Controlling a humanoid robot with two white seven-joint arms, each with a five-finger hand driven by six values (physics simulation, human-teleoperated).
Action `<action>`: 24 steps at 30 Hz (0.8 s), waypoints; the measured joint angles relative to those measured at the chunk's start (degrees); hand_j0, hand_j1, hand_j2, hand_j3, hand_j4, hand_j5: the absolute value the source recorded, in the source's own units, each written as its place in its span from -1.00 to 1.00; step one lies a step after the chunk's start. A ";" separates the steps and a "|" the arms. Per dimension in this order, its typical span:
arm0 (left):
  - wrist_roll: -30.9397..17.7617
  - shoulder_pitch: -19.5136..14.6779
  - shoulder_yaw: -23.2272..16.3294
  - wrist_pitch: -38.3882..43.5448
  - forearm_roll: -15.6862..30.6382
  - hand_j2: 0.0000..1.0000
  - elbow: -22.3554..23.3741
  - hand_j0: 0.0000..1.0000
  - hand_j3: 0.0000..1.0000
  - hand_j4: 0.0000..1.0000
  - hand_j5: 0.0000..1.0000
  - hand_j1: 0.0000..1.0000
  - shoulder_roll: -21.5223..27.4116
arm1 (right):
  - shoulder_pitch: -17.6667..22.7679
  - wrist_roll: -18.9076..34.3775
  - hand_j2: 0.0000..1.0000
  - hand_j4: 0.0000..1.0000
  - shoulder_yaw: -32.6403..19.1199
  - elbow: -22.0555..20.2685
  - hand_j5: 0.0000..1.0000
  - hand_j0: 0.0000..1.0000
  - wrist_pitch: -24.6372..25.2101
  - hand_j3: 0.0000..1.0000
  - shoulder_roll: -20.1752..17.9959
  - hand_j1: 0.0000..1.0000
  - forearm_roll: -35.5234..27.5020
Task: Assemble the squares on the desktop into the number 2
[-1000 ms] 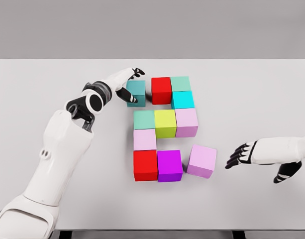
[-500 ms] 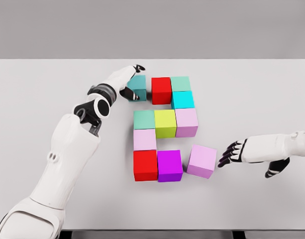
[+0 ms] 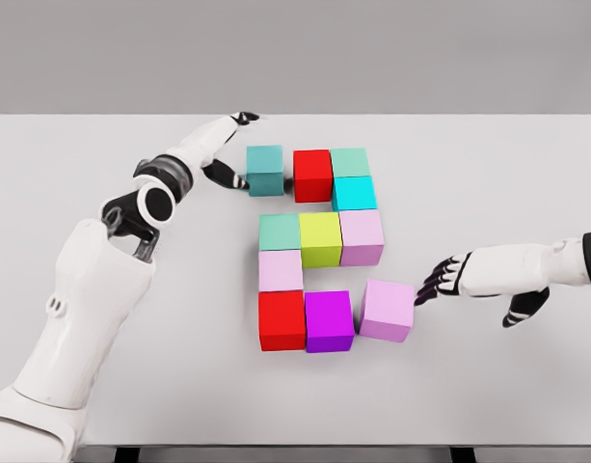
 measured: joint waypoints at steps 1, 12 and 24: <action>-0.04 -0.18 -0.64 -0.04 2.55 1.00 -0.93 1.00 1.00 1.00 1.00 1.00 2.09 | -0.26 0.00 1.00 1.00 0.00 0.51 1.00 1.00 0.00 1.00 0.36 1.00 -0.02; -2.42 -7.65 -14.39 -0.19 15.35 1.00 5.24 1.00 1.00 1.00 1.00 1.00 15.39 | -1.05 0.00 1.00 1.00 -0.08 3.02 1.00 1.00 0.00 1.00 1.79 1.00 -0.98; -6.97 -18.11 -28.73 -1.40 13.48 1.00 11.86 1.00 1.00 1.00 1.00 1.00 17.74 | -1.49 0.00 1.00 1.00 -0.09 2.30 1.00 1.00 -0.01 1.00 3.15 1.00 -1.09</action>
